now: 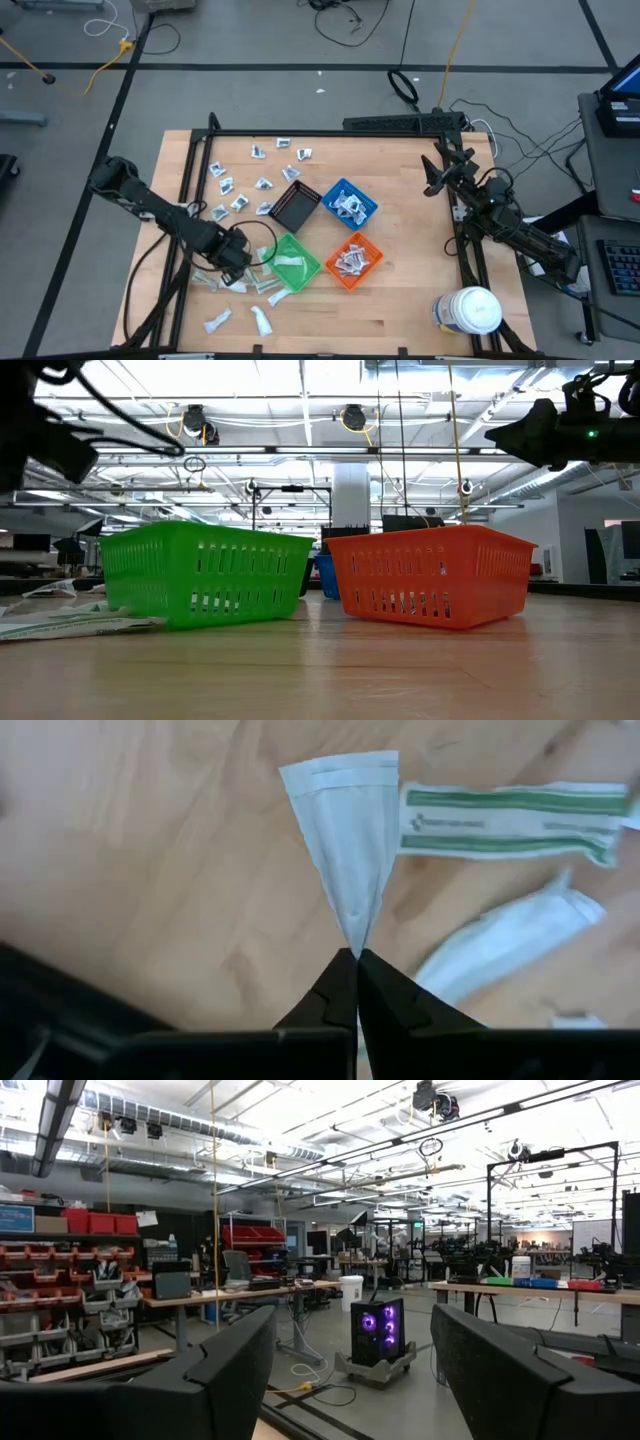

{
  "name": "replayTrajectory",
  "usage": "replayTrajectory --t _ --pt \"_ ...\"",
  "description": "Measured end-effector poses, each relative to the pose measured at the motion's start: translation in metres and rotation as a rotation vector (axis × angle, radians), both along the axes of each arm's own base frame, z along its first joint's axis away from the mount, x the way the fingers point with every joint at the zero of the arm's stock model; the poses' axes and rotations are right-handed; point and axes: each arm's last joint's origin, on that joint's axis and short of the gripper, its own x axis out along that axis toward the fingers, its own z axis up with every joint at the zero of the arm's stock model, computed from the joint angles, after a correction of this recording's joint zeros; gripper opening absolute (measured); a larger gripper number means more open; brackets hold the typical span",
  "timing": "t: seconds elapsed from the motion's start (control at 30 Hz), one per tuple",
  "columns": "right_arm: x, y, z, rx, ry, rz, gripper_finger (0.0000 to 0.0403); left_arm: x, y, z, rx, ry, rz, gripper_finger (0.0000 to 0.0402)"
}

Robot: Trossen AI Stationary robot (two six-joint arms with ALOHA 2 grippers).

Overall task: Pick & Place First Aid Supplies
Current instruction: Put the green bandage into the green bin

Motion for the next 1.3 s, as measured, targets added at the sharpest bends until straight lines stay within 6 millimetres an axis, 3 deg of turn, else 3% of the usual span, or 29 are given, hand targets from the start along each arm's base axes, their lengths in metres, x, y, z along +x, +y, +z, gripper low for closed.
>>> replayTrajectory --t 0.3,0.5,0.83,1.0,1.3 --pt "0.0 0.0 0.0 0.0 0.0 0.0 0.0263 0.017 0.0 0.033 -0.001 -0.017 -0.041 0.0001" --pt "0.0 0.0 0.0 0.0 0.0 0.0 0.0263 0.061 0.005 0.051 0.018 -0.03 -0.127 0.0001" --pt "0.0 0.0 0.0 0.0 0.0 0.0 0.0263 0.145 0.004 0.064 0.003 -0.105 -0.253 0.0" --pt "0.0 0.0 0.0 0.0 0.0 0.0 0.0263 0.168 -0.002 0.05 0.016 -0.104 -0.294 0.0" --pt "0.0 0.0 0.0 0.0 0.001 0.0 0.0263 0.179 -0.007 0.022 0.02 -0.048 -0.319 0.0002"
